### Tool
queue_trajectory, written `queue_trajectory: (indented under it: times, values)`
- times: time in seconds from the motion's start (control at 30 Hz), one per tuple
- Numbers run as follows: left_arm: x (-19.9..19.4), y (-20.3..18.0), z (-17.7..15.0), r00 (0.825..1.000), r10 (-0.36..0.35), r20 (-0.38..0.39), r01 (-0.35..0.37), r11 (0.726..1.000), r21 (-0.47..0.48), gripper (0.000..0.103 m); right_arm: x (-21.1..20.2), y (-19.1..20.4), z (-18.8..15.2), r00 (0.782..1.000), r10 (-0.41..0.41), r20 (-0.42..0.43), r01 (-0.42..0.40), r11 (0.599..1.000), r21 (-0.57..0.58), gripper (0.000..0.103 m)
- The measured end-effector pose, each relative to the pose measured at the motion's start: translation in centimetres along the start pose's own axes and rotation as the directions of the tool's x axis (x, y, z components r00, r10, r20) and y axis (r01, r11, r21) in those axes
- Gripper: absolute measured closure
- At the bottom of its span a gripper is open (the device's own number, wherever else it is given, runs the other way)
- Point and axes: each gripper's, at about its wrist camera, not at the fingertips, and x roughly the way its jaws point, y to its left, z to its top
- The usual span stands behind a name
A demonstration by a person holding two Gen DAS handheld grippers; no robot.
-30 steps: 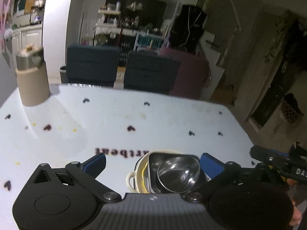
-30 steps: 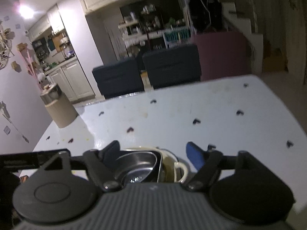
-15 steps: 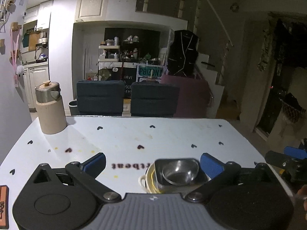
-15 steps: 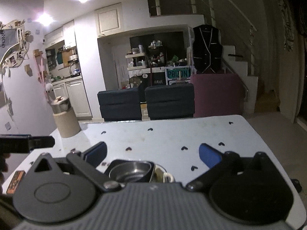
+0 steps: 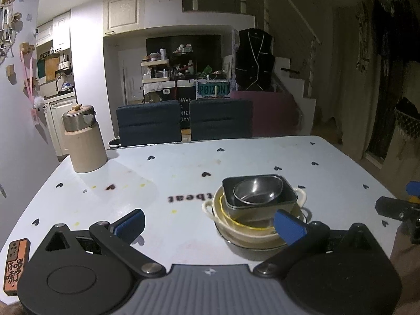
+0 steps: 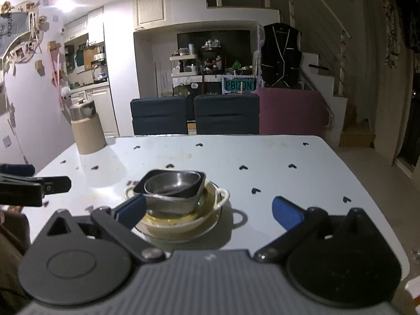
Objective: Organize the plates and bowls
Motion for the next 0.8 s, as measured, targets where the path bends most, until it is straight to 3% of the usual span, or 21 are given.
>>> queue_trajectory:
  times: [0.43,0.8]
  values:
    - [-1.3,-0.7,-3.0,1.0,0.021,0.013,-0.021,1.0,0.022,0.0,-0.8,-0.2,-2.4,1.0,-0.022,0.013,0.022,1.0,-0.004,0.0]
    - [-1.5,-0.4,-3.4,1.0,0.018,0.022,-0.018,1.0,0.012,0.0,-1.0,0.1,-2.9,0.999,-0.032,0.024,0.033,0.999,-0.036,0.0]
